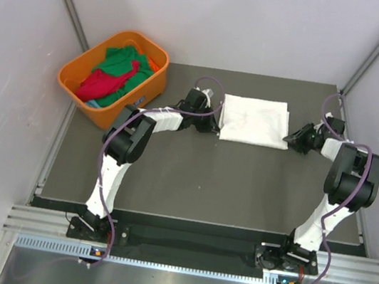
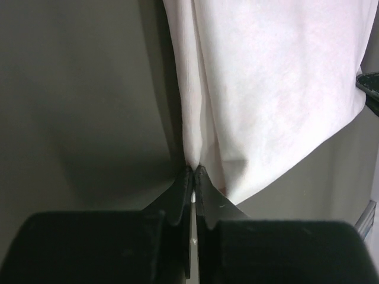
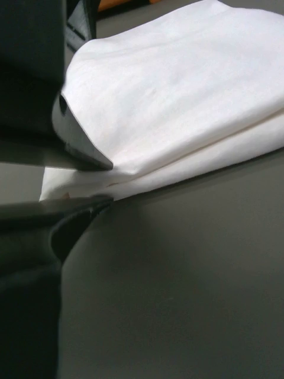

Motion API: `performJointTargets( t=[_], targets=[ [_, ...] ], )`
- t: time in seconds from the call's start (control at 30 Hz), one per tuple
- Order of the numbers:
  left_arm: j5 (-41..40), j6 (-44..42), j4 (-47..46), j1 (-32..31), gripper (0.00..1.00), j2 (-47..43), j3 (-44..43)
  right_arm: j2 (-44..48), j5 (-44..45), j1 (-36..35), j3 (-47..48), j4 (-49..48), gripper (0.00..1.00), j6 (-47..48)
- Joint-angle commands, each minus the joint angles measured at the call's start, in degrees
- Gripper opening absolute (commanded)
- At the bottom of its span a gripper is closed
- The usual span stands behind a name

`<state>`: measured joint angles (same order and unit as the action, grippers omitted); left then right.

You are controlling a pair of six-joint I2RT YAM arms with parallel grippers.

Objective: Fold and stack the t-shirts
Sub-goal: Fold the tshirt, then neatly place the folded tshirt to the corner

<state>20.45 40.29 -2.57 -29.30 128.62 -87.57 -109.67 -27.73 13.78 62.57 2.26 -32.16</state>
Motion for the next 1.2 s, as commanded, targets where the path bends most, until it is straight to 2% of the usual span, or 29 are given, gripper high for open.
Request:
performJointTargets(
  t=[0.0, 0.07, 0.1, 0.27, 0.43, 0.47, 0.5, 0.53, 0.57, 0.6, 0.67, 0.7, 0.73, 0.77, 0.93, 1.17],
  targets=[
    [-0.14, -1.1, -0.07, 0.21, 0.0, 0.93, -2.17, -1.86, 1.36, 0.81, -1.83, 0.46, 0.2, 2.72],
    [-0.67, -0.13, 0.02, 0.21, 0.0, 1.46, -2.25, -2.65, 1.01, 1.07, -1.83, 0.03, 0.1, 2.81],
    [-0.93, 0.22, 0.19, 0.21, 0.0, 1.63, -2.25, -2.83, 1.09, 1.07, -1.92, -0.33, 0.0, 2.81],
    [-1.99, 2.59, 0.29, -0.14, 0.0, 2.51, -2.17, -3.62, 2.59, 1.51, -1.83, -1.56, 0.0, 2.72],
    [1.34, 4.44, -2.0, -0.41, 0.01, 4.62, -4.71, -4.67, 2.68, 2.13, 2.03, -0.95, 0.0, 2.02],
    [2.13, 4.79, -2.26, -0.49, 0.06, 5.23, -5.5, -4.85, 2.59, 2.21, 2.73, -0.51, 0.0, 2.02],
    [3.01, 4.97, -2.18, -0.58, 0.13, 5.24, -6.29, -5.29, 2.24, 2.48, 3.35, 0.45, 0.0, 2.19],
    [2.93, 4.8, -1.83, -0.67, 0.26, 4.98, -6.56, -5.47, 2.15, 2.65, 4.57, 1.16, 0.0, 2.63],
    [2.24, 4.53, -0.7, -0.67, 0.32, 3.67, -6.21, -5.3, 2.24, 2.92, 5.02, 1.86, 0.0, 2.98],
    [1.36, 4.18, -0.25, -0.67, 0.35, 2.79, -5.69, -5.12, 2.06, 3.01, 5.37, 3.26, 0.02, 3.42],
    [-2.59, 3.22, 1.42, -0.58, 0.4, 0.07, -4.46, -3.9, -0.03, 3.27, 5.29, 3.71, 0.15, 5.79],
    [-3.74, 2.78, 4.12, -0.5, 0.41, -0.73, -4.28, -3.37, -0.92, 3.27, 5.55, 3.89, 0.3, 6.75],
    [-6.1, 1.73, 5.02, -0.41, 0.43, -1.52, -4.1, -3.19, -1.71, 3.27, 6.07, 4.24, 0.35, 9.11],
    [-7.08, 1.2, 5.9, -0.23, 0.45, -3.09, -3.67, -3.45, -2.85, 3.27, 6.95, 5.37, 0.45, 10.01],
    [-10.08, -3.28, 11.61, 0.29, 0.46, -8.02, -3.13, -9.67, -6.81, 3.01, 18.8, 10.12, 0.57, 15.62],
    [-8.58, -9.26, 13.56, 0.21, 0.46, -18.47, 2.74, -25.57, -11.55, 2.39, 38.93, 19.26, 0.58, 20.47]
  ],
)
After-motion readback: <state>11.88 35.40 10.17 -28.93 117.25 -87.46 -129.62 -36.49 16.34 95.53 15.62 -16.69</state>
